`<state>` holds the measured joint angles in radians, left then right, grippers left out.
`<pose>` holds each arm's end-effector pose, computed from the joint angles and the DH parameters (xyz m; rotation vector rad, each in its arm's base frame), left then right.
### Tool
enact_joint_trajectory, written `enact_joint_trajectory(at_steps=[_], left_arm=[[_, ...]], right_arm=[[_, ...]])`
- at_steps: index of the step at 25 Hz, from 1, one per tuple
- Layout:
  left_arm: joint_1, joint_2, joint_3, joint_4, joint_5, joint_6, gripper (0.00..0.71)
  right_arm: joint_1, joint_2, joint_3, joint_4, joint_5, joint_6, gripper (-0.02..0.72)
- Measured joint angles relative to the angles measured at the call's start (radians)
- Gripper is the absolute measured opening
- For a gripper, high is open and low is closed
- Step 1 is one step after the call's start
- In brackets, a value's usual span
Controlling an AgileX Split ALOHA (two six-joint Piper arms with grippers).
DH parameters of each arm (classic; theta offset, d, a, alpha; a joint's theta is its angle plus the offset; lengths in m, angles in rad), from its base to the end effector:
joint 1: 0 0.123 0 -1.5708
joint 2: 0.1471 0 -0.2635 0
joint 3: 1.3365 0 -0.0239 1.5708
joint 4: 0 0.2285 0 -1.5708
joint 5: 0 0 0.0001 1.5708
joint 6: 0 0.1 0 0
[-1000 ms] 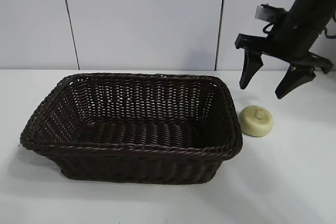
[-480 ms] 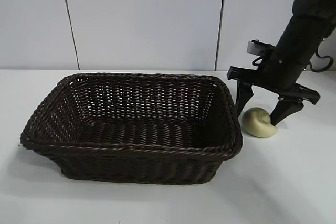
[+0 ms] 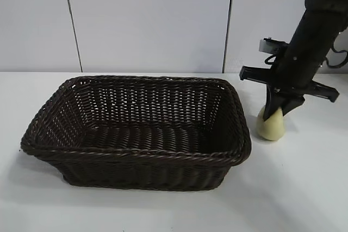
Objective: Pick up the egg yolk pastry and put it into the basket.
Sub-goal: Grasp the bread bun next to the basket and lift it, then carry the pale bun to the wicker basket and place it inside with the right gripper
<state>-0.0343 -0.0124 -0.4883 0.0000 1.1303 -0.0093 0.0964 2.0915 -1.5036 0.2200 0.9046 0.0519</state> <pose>0.0014 0.0000 0.2533 0.0264 2.1131 -0.0260 0.3889 0.0549 0.1442 0.1153 2.9746 0.2923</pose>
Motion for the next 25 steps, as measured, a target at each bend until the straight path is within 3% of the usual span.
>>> enact_joint_trajectory(at_steps=[8,12,17,25], left_arm=[[0.0,0.0,0.0,0.0,0.0,0.0,0.54],[0.0,0.0,0.0,0.0,0.0,0.0,0.54],[0.0,0.0,0.0,0.0,0.0,0.0,0.54],[0.0,0.0,0.0,0.0,0.0,0.0,0.54]], right_arm=[[0.0,-0.182,-0.119,0.0,0.141,0.0,0.042],[0.0,-0.236,-0.124,0.007,0.153,0.0,0.042],[0.018,-0.238,-0.124,0.062,0.158,-0.001,0.042],[0.218,-0.238,-0.124,0.078,0.095,-0.011,0.042]])
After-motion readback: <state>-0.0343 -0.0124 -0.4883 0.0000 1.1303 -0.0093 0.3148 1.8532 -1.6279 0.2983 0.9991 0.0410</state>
